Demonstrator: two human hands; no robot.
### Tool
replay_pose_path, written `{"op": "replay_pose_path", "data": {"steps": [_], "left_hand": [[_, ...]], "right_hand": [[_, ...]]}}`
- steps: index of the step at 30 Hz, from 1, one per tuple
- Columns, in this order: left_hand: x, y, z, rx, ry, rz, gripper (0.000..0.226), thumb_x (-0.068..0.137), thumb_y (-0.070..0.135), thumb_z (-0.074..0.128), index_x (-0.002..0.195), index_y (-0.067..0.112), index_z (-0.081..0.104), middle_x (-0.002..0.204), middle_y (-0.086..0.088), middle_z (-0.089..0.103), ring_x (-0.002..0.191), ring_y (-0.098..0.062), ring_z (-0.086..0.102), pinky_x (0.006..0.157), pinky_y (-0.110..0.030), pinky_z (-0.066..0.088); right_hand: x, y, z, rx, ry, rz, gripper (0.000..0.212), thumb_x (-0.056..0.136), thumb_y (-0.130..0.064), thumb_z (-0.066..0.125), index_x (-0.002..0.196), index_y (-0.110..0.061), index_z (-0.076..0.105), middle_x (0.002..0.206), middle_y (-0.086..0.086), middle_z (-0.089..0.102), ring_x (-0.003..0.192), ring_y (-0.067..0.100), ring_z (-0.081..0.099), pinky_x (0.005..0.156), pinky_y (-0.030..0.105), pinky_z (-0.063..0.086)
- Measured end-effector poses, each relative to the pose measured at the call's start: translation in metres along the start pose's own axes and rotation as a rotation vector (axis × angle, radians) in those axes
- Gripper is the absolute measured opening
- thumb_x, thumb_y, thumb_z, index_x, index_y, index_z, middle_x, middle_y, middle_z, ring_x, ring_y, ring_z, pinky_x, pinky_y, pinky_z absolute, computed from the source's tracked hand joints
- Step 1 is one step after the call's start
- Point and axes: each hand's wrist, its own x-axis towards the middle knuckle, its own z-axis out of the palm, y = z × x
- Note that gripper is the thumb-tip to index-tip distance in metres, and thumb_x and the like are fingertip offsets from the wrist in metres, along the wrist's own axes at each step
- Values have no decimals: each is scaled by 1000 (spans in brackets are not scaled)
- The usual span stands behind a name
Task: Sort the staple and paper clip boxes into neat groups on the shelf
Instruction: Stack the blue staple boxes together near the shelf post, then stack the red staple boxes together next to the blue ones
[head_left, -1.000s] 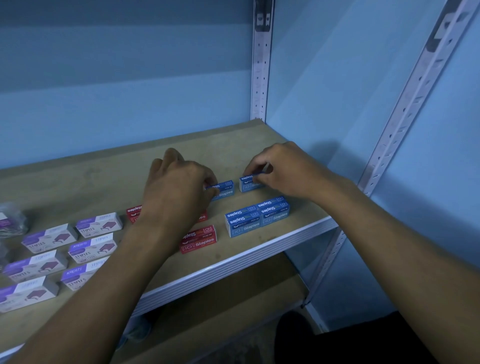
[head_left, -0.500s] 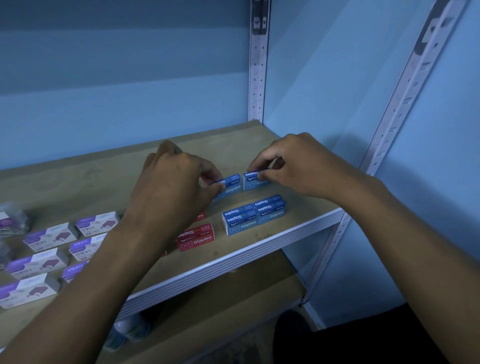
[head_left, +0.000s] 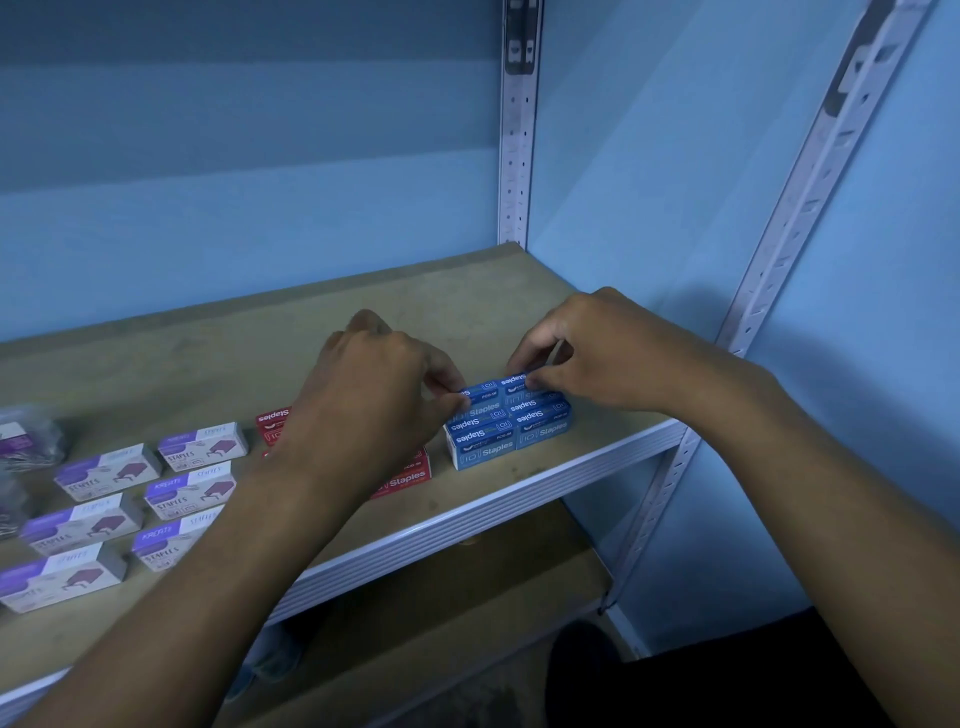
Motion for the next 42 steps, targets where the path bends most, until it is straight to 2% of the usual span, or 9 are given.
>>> {"op": "replay_pose_path", "data": {"steps": [8,12,15,18,23,28,31,34,42], "left_hand": [[4,-7,7,-118,-109,-17,16,81,44,71,93,35,78,83,20,72,86,-14,57,79,-41,53],[4,-6,7,-151,-143,-30,17,84,44,68,94,34,78,86,21,72,88,-11,57,82,-40,53],[2,-3,8,-184,-145,-41,34,80,61,62,93,34,78,85,22,72,89,-11,59,78,-38,55],[1,-1,7,-189,-160,-39,58,61,79,58,93,34,78,79,23,69,89,-12,58,75,-34,54],[-1,5,6,-144,-147,-20,48,62,66,74,95,32,77,71,30,48,94,-9,49,68,-28,44],[-1,-13,-3,-134,-98,14,69,60,84,52,101,34,75,91,22,70,91,-10,56,79,-36,53],[-9,-29,-19,-68,-42,14,46,70,68,61,100,36,74,96,20,71,93,-13,53,83,-38,50],[-19,-47,-36,-7,-17,-3,27,76,49,71,100,37,73,97,18,71,91,-13,51,79,-37,49],[-48,-86,-58,105,-127,-126,26,75,52,72,98,42,74,104,21,69,100,-12,45,82,-37,48]], "right_hand": [[0,0,1,-4,-80,11,19,92,-21,71,104,-31,81,97,-18,76,84,-5,63,75,8,45],[0,2,1,-3,-95,29,21,93,-21,67,103,-33,81,86,-22,70,80,-9,60,68,2,39],[-1,3,-1,13,-138,34,17,94,-34,66,106,-35,79,97,-23,72,85,-7,61,71,8,40],[-4,3,-4,8,-232,41,32,82,-45,78,113,-36,73,106,-23,69,83,-11,59,69,10,40],[-2,2,0,-33,-243,32,44,77,-34,85,119,-33,72,111,-18,68,80,-7,57,68,10,39],[-5,-1,-9,-1,-230,38,48,76,-52,80,121,-41,68,113,-22,65,86,-14,55,73,11,40],[-1,-9,-12,10,-146,4,42,76,-55,79,115,-43,70,110,-23,65,85,-21,54,76,9,41],[6,-22,-8,28,-79,-54,34,78,-52,79,110,-41,73,107,-24,65,90,-11,59,81,13,47],[32,-61,19,76,-28,-166,15,88,-31,75,103,-35,77,92,-26,66,85,-8,62,73,11,46]]}}
